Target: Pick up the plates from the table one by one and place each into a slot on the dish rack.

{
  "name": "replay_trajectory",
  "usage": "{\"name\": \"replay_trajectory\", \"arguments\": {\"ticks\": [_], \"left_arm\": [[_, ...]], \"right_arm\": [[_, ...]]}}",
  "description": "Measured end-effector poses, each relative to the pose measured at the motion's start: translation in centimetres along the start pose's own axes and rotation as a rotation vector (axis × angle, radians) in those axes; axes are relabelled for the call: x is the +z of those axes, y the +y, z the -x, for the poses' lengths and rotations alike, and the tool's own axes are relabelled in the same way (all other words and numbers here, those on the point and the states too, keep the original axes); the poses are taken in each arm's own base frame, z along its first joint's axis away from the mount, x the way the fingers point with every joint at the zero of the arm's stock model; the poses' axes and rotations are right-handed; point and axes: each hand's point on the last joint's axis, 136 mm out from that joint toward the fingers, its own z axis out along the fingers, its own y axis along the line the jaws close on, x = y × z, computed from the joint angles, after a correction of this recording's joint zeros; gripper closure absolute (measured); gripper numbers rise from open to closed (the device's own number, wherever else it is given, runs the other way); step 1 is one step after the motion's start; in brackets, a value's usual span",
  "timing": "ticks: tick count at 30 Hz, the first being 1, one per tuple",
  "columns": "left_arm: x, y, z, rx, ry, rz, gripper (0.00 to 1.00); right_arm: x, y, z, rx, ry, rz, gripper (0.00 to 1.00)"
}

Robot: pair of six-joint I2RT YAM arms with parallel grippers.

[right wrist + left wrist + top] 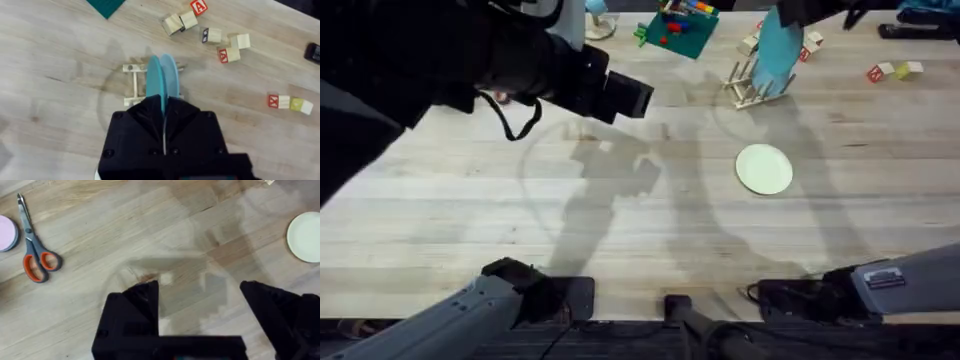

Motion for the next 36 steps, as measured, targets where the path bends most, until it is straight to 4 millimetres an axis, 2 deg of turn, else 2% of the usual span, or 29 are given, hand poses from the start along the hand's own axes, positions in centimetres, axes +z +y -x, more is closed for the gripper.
{"name": "replay_trajectory", "arguments": {"ticks": [7, 13, 33, 36], "left_arm": [[0.0, 0.0, 0.0, 0.0, 0.0, 0.0, 0.007], [0.0, 0.0, 0.0, -0.004, 0.001, 0.0, 0.007], [0.0, 0.0, -0.1, -0.004, 0.004, 0.0, 0.007], [0.0, 0.0, -0.1, -0.004, 0.004, 0.0, 0.007]], "right_arm": [[2.3, 0.2, 0.3, -0.038, 0.011, 0.002, 0.972], [3.6, 0.2, 0.1, -0.07, 0.027, 0.004, 0.972], [7.9, 0.9, -1.9, -0.101, 0.133, 0.028, 0.972], [8.0, 1.0, -2.0, -0.104, 0.138, 0.029, 0.972]]}}
